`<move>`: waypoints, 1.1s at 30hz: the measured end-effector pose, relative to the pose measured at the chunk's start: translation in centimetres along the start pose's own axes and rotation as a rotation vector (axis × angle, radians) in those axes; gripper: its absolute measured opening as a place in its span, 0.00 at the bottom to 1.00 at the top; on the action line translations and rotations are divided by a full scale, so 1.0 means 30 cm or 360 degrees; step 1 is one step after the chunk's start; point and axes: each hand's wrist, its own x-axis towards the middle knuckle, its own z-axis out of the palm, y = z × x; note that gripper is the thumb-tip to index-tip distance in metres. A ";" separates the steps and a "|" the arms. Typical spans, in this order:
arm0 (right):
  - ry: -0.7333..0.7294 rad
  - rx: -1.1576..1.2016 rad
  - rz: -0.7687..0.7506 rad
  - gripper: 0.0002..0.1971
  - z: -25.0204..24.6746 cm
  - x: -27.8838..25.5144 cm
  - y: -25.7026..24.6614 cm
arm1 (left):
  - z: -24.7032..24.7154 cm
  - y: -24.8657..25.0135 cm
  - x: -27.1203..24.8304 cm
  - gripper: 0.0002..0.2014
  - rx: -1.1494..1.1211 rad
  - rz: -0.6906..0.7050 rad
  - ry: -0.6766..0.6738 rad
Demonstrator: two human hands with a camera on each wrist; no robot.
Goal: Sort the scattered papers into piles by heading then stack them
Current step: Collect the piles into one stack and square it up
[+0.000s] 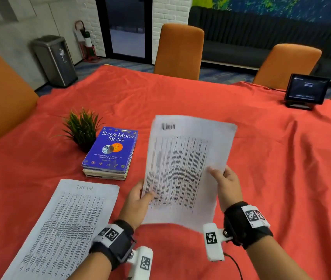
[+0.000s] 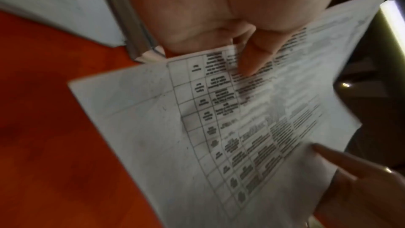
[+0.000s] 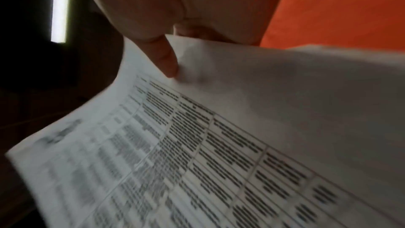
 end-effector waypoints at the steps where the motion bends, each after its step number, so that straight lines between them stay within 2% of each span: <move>1: 0.0014 -0.0020 -0.0130 0.09 0.008 -0.013 -0.027 | 0.002 0.018 0.006 0.11 0.0014 0.0101 0.0056; 5: 0.0036 -0.0066 -0.0499 0.13 0.033 -0.088 -0.077 | 0.032 0.106 0.004 0.09 0.0000 0.0406 0.0282; 8: 0.0106 0.0021 -0.0557 0.15 0.034 -0.126 -0.044 | 0.057 0.132 -0.007 0.09 -0.0073 0.0515 0.0329; 15: 0.0188 -0.0038 -0.0312 0.15 0.014 -0.139 0.073 | 0.083 0.045 -0.033 0.12 -0.0032 0.0360 0.0338; 19: 0.0176 -0.0016 -0.0319 0.17 0.018 -0.126 0.062 | 0.102 0.088 -0.036 0.18 -0.0105 0.0389 0.0338; 24: 0.0242 0.0085 -0.0434 0.17 0.030 -0.132 0.029 | 0.129 0.159 -0.067 0.19 -0.0150 0.0488 0.0322; 27: 0.0263 0.0080 -0.0427 0.18 0.028 -0.133 0.051 | 0.125 0.143 -0.067 0.19 -0.0132 0.0487 0.0318; 29: 0.0243 -0.0007 -0.0314 0.19 0.031 -0.141 0.097 | 0.116 0.076 -0.052 0.17 -0.0085 0.0369 0.0341; 33: 0.0227 -0.0121 -0.0139 0.16 0.037 -0.158 0.167 | 0.082 -0.057 -0.031 0.05 0.0106 0.0167 0.0349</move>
